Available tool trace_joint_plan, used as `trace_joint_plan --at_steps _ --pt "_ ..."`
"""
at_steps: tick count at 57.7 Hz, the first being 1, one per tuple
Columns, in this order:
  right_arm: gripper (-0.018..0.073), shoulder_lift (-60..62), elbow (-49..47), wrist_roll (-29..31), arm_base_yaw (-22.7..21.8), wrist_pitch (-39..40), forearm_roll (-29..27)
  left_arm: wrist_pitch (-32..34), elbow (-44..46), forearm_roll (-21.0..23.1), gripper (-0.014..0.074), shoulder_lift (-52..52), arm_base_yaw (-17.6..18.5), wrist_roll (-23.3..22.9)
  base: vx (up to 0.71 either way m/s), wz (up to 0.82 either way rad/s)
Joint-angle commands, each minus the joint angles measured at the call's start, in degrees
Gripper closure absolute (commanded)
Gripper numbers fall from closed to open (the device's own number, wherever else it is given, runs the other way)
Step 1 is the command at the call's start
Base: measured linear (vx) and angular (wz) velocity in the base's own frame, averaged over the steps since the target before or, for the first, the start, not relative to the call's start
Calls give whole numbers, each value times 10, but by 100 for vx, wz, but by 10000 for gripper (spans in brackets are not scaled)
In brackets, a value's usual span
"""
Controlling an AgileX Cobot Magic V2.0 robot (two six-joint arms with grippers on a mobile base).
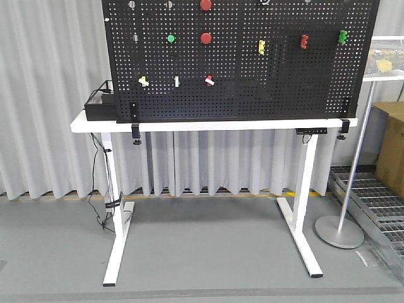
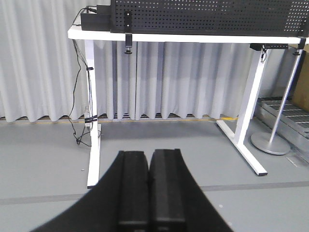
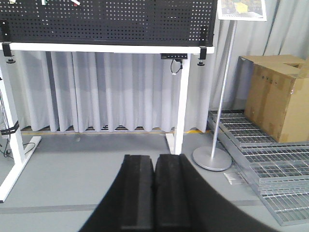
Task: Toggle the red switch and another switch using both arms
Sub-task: 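Drive the base forward up to the black pegboard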
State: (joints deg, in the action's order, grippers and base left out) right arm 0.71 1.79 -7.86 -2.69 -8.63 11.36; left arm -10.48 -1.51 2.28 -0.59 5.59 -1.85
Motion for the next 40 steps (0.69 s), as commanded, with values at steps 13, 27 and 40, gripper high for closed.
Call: trace_joint_plan --at_steps 13,27,40 --pt "566 6 3 0 -4 50 2 45 -11 0 594 -5 1 -3 0 0" --pt "566 6 3 0 -4 50 2 45 -11 0 594 -5 1 -3 0 0" --pt "566 6 3 0 -4 50 2 45 -11 0 594 -5 1 -3 3 1"
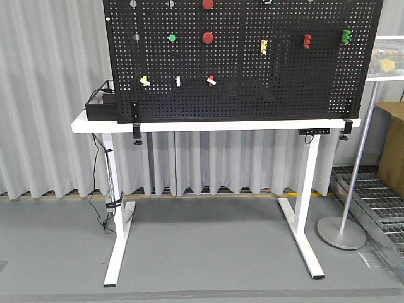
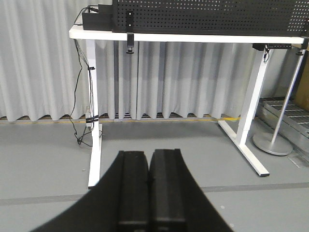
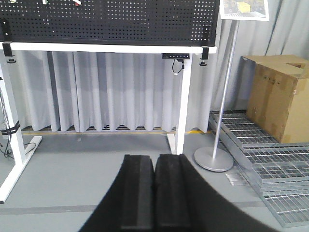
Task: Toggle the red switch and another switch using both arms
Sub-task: 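Drive the base forward up to the black pegboard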
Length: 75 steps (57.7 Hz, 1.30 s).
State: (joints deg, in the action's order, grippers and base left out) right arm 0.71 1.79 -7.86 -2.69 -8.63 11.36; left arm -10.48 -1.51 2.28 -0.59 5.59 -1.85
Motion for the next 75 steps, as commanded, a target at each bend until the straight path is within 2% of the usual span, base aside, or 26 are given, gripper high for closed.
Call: trace_joint_plan --at_steps 1,33,75 --pt "566 6 3 0 -4 50 2 45 -11 0 594 -5 1 -2 5 0" --pt "566 6 3 0 -4 50 2 45 -11 0 594 -5 1 -2 18 -11" --pt "566 6 3 0 -4 50 2 45 -11 0 594 -5 1 -2 45 14"
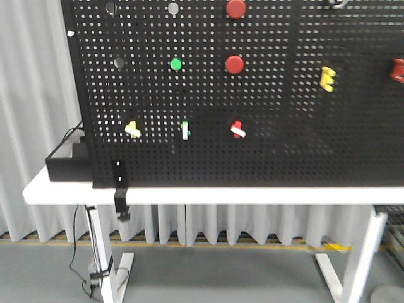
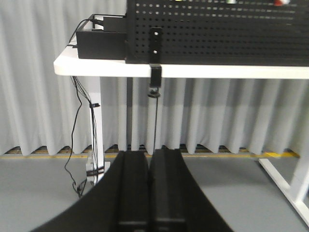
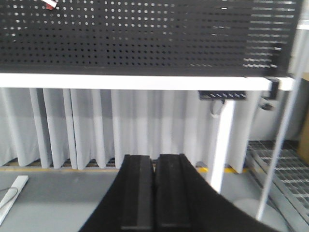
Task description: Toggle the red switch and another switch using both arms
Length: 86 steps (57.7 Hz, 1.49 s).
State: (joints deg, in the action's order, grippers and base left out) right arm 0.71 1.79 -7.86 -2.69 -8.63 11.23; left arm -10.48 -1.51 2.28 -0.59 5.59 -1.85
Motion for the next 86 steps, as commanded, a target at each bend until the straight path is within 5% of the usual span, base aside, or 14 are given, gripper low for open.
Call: trace_joint_plan --at_steps 1,48,86 --pt "566 6 3 0 -4 50 3 45 -11 0 594 -5 1 -2 49 9" --pt "566 6 3 0 -4 50 3 45 -11 0 594 -5 1 -2 41 4" --pt "566 6 3 0 -4 50 3 53 -11 0 594 -5 1 -1 12 -2"
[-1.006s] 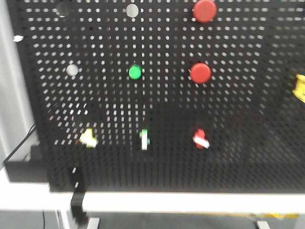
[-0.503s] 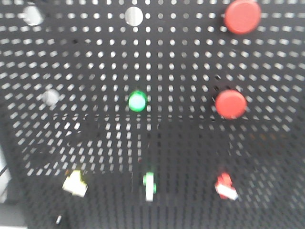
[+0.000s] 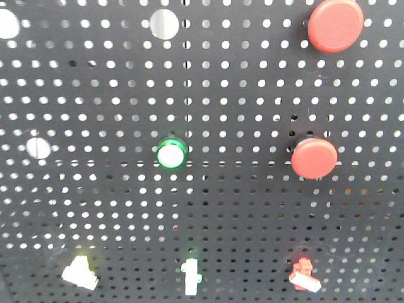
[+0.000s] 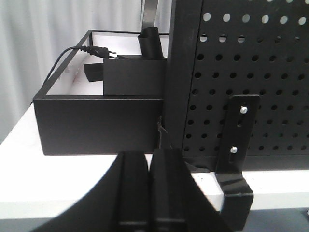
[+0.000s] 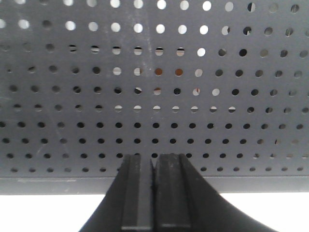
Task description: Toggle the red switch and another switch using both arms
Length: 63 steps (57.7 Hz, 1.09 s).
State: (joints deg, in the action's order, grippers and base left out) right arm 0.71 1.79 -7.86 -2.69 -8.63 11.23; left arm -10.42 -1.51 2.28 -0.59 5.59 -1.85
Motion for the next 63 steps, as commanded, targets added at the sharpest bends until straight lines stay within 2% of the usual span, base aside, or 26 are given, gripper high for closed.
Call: trace_joint_plan --at_steps 1,15,20,27,30,37,44,48,54,63 --pt "566 6 3 0 -4 50 3 51 -11 0 594 -5 1 -1 3 -3" --pt "566 6 3 0 -4 81 4 63 -11 0 594 -5 1 0 1 -1" --pt "566 6 1 1 -4 124 9 117 2 0 594 -5 1 -1 0 1" --pt "566 6 -4 -5 -2 225 10 232 21 5 594 -5 1 -4 0 0" --pt "566 5 -22 -20 -2 227 9 258 41 5 594 -5 1 -4 0 0" --pt "566 -9 -109 -61 -2 147 11 206 110 4 594 6 3 -3 0 0" --pt "566 -59 -213 -42 -2 37 14 104 203 4 594 66 3 -2 0 0" --pt "566 -97 -261 -28 -2 2 14 75 247 4 594 122 3 -2 0 0" --pt "566 -140 -295 -26 -2 -7 14 67 283 4 594 182 3 -2 0 0" --pt "566 -174 -299 -26 -2 -13 12 79 287 4 594 232 4 -14 0 0"
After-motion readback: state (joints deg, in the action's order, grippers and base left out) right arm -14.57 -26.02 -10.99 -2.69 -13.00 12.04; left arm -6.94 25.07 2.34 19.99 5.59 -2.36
